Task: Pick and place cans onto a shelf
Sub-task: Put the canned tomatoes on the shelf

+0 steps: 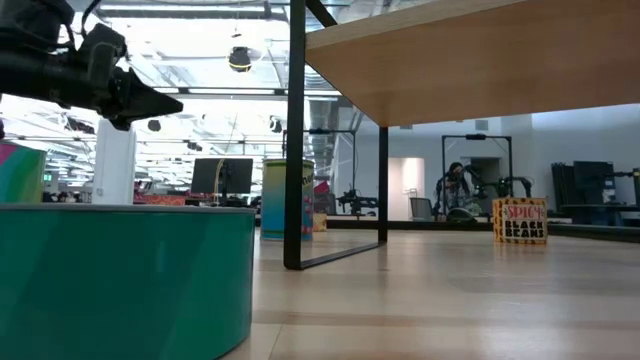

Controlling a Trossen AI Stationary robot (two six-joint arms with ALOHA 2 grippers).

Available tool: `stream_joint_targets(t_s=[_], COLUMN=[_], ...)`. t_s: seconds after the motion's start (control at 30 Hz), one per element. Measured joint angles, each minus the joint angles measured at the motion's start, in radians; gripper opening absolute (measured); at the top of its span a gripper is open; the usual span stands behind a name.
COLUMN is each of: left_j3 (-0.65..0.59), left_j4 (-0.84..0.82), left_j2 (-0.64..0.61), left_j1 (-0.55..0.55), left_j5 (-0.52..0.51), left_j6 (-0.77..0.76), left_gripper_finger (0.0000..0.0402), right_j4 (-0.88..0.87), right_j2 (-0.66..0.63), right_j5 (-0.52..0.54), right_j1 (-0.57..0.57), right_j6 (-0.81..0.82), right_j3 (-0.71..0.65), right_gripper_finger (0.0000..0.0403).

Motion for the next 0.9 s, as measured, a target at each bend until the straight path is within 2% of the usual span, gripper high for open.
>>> stream_joint_targets(t_s=[0.33,0.63,0.9], left_j3=[0.150,0.369,0.550], left_j4=[-0.043,-0.257,-0.527], left_j2=[0.265,0.500,0.635], left_j1=[0.000,0.001,0.053], left_j5=[0.014,0.005,-0.029], left_j6=[-0.004,-0.006,0.009], left_gripper_finger=[0.0000,0.0000,0.0000], right_j4=[-0.072,-0.072,-0.070], right_j2=[-0.031,-0.068,-0.063], right_j5=[0.057,0.057,0.057], right_j1=[0.000,0.003,0.026], right_j6=[0.006,-0.008,-0.010], right_j3=[-0.039,-0.037,-0.037], right_gripper_finger=[0.0004,0.0006,0.0008])
